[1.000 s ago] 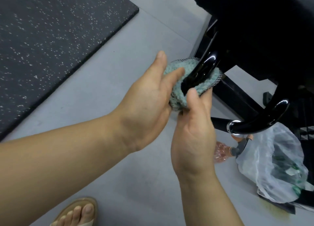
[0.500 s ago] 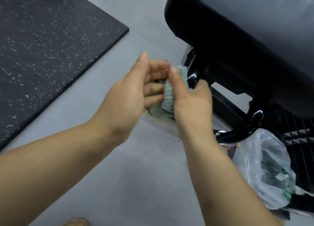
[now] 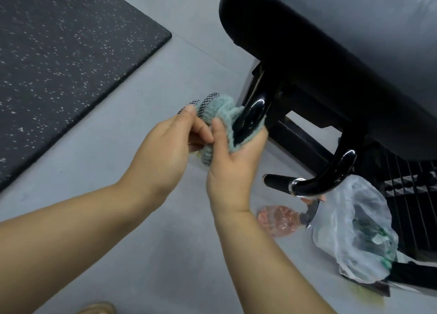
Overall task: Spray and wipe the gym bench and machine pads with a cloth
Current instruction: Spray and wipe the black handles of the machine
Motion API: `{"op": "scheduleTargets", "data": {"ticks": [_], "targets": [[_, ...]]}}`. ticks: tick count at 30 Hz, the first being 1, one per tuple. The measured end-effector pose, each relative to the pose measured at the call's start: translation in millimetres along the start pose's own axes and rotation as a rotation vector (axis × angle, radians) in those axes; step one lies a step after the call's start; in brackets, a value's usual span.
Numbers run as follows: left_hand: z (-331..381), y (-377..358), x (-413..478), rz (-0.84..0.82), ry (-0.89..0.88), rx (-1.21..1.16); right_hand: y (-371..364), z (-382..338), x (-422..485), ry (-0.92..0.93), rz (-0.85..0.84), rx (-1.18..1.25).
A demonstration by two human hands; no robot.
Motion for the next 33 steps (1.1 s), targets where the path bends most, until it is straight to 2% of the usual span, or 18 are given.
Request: {"op": "scheduleTargets", "data": {"ticks": [2, 6, 8, 11, 13, 16, 18, 23, 27, 33], "targets": [[-1.6, 1.1, 0.5, 0.014, 0.015, 0.031, 0.7, 8.7, -0.7, 0.007, -0.014, -0.049], [17.4, -8.0, -10.8, -0.040, -0.182, 0.070, 5.1, -24.0, 15.5, 0.041, -0.054, -0.078], [29.3, -15.0, -13.7, -0.094, -0.235, -0.044, 3.1, -36.4, 32.6, -0.094, -0.111, -0.052], [37.1, -26.9, -11.4, -0.163, -0.229, -0.112, -4.5, -41.5, 55.0, -0.435, -0.198, 0.146], [36.7, -29.0, -10.0, -0.165, -0.221, -0.115, -6.4, -44.7, 55.0, -0.461, -0.195, 0.183], [35.1, -27.6, -11.2, -0.174, -0.235, -0.128, 4.7, -40.9, 46.0, -0.334, -0.091, 0.100], [29.8, -23.0, -12.6, -0.165, -0.240, -0.099, 6.0, -39.3, 32.6, -0.184, -0.059, 0.084], [3.0, -14.6, -13.9, -0.099, -0.183, 0.099, 2.2, -8.3, -1.0, 0.129, -0.040, 0.001], [-12.6, -13.6, -10.5, -0.080, -0.127, 0.177, 0.1, 8.4, -5.0, 0.214, -0.054, -0.122], [-0.1, -14.9, -6.0, -0.035, -0.168, 0.138, 8.5, 20.7, -15.5, 0.235, -0.095, -0.065]]}}
Point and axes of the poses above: each hand's wrist, its own x-axis towards the middle knuckle, its own y-axis out of the back of the hand, z = x × y, the point moved 7 cm from there along x, towards the middle knuckle, and after that the axes turned 4 degrees about z, right-handed, at the moved point
